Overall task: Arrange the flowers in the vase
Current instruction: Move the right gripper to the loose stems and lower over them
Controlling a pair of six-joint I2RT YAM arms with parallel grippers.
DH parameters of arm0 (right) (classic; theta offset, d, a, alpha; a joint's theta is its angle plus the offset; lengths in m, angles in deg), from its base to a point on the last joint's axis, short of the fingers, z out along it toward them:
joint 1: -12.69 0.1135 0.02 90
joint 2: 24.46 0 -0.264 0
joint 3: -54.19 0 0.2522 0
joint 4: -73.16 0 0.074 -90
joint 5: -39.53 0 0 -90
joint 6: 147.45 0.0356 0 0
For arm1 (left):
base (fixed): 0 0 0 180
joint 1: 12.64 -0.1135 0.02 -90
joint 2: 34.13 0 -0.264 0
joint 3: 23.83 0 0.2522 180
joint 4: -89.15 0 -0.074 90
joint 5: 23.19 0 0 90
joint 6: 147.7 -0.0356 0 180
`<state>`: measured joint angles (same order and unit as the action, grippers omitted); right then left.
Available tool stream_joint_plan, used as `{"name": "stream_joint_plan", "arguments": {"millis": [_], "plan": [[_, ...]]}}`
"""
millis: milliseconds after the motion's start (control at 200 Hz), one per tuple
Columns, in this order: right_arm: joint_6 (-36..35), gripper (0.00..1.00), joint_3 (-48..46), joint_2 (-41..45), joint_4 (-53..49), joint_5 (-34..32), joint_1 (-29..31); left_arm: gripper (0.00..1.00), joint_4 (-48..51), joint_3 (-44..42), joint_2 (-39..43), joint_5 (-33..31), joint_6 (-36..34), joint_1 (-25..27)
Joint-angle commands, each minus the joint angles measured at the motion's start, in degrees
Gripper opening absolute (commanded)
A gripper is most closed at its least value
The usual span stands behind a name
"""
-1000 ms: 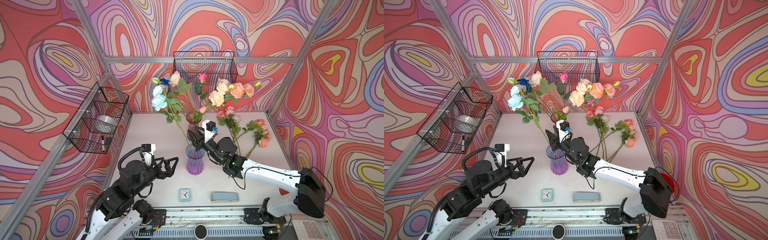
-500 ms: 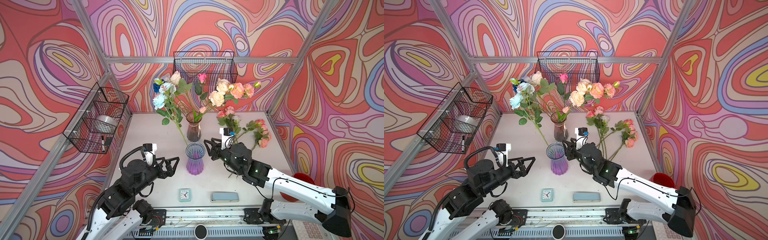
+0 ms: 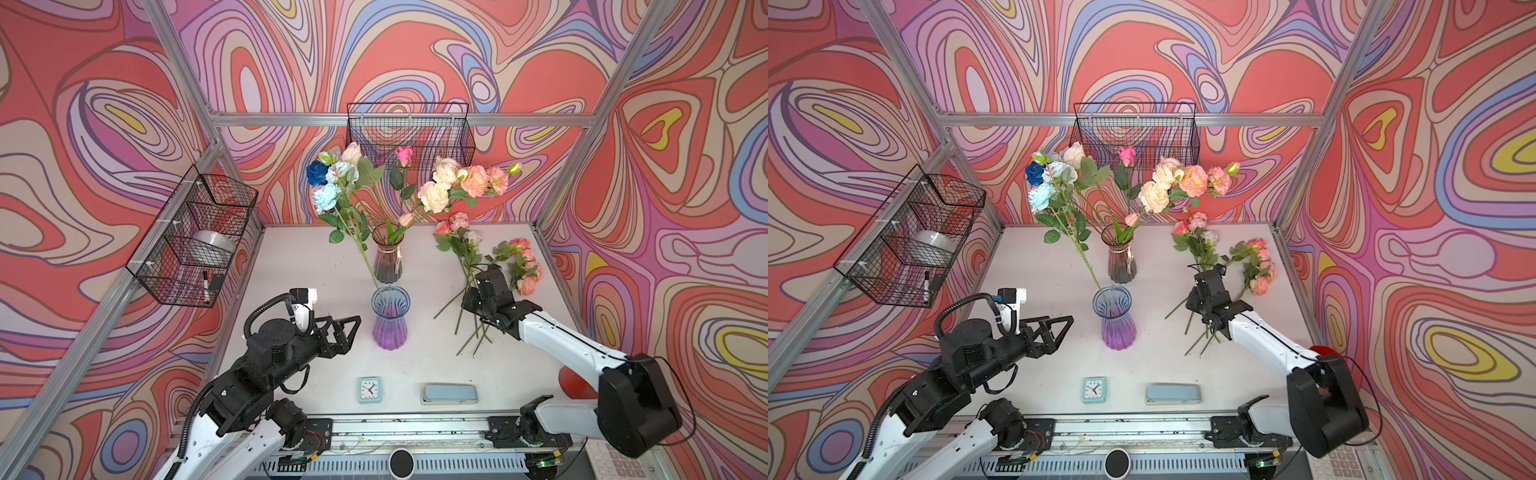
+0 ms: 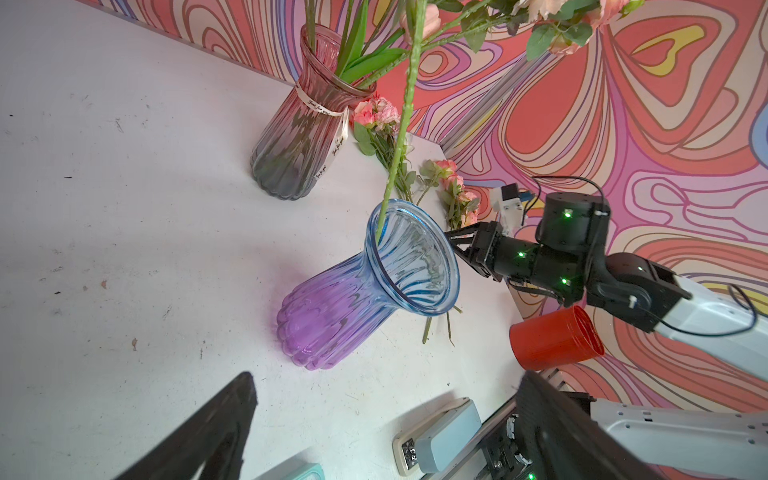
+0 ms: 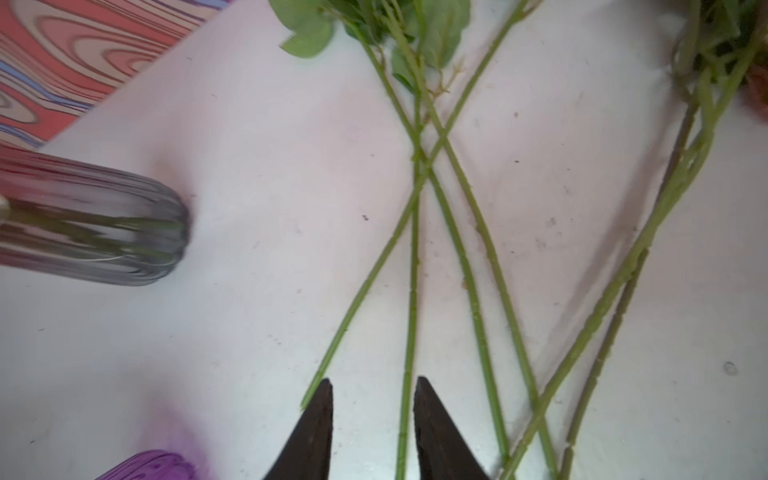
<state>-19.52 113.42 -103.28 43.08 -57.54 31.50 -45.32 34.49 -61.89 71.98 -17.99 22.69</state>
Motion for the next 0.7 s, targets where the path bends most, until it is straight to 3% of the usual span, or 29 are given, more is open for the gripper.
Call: {"name": "stream_joint_plan", "arguments": {"millis": [0,300,691], "plan": [[-2.6,0.32,3.2,-5.7,-0.3,4.7,-5.0,1.0,-0.8,-0.7,0.6,0.7,0.8,0.4],[3.6,0.32,8.9,-14.0,9.8,3.5,-10.4,1.0,-0.9,-0.7,0.7,0.8,1.1,0.4],[9.4,0.32,19.1,-27.6,9.2,1.7,-13.1,1.0,0.1,-0.6,1.5,0.6,1.3,0.4]]}}
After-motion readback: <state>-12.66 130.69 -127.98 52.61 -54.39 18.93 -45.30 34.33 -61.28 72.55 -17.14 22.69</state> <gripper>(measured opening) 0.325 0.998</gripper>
